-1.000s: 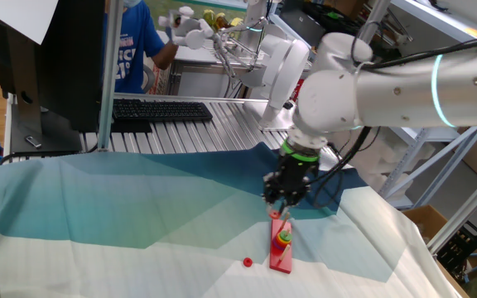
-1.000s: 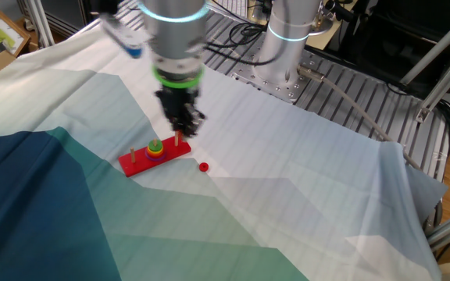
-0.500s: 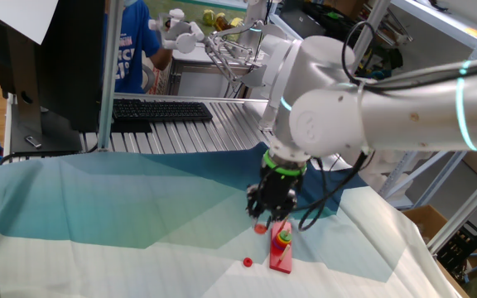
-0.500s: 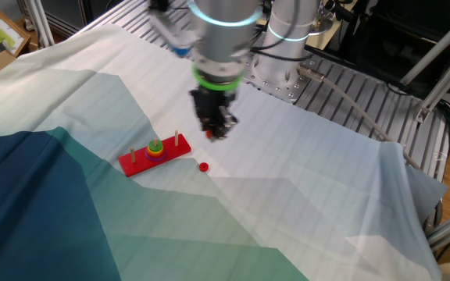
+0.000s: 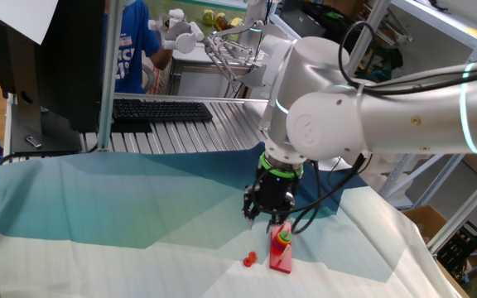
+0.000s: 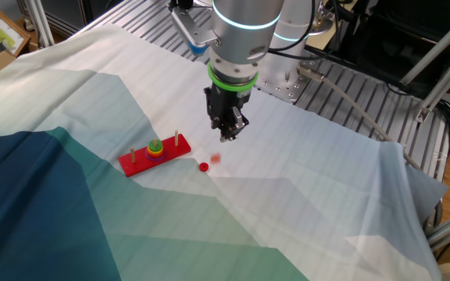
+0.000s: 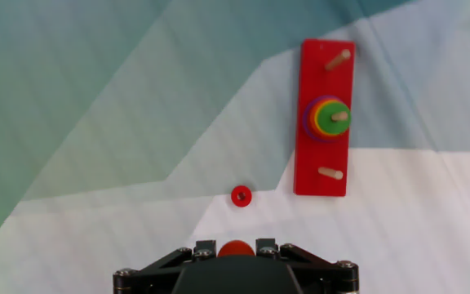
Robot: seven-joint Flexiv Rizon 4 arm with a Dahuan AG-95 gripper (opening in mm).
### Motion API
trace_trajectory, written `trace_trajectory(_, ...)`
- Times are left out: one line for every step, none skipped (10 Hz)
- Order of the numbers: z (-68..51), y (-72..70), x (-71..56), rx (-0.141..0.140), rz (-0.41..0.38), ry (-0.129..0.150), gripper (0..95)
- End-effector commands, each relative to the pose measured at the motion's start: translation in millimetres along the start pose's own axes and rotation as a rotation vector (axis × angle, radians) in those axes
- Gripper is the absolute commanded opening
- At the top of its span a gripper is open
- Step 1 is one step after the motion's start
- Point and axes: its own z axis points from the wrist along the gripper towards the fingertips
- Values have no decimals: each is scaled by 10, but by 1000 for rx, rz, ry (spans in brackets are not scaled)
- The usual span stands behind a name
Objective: Take out one Hanoi block and throw it aside
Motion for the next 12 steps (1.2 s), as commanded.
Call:
trace_trajectory(0, -7, 0, -3, -9, 0, 950)
trace_trajectory(5, -6, -13, -4, -21, 1, 760)
trace_trajectory(7, 0, -55, -4, -25, 0, 760)
trace_trajectory(-5, 11, -85, -4, -23, 2, 760)
trace_trajectory(-35, 27, -138, 0, -17, 13, 760)
trace_trajectory(-90, 37, -204, 4, -17, 25, 760)
trace_trajectory(-148, 36, -257, 10, -24, 37, 760)
trace_trajectory(-204, 24, -287, 14, -38, 52, 760)
trace_trajectory(-257, -1, -291, 13, -46, 52, 760)
trace_trajectory(-272, -9, -289, 22, -51, 42, 570)
trace_trajectory(-272, -10, -290, 26, -49, 40, 570)
trace_trajectory(-275, -11, -289, 26, -45, 41, 570)
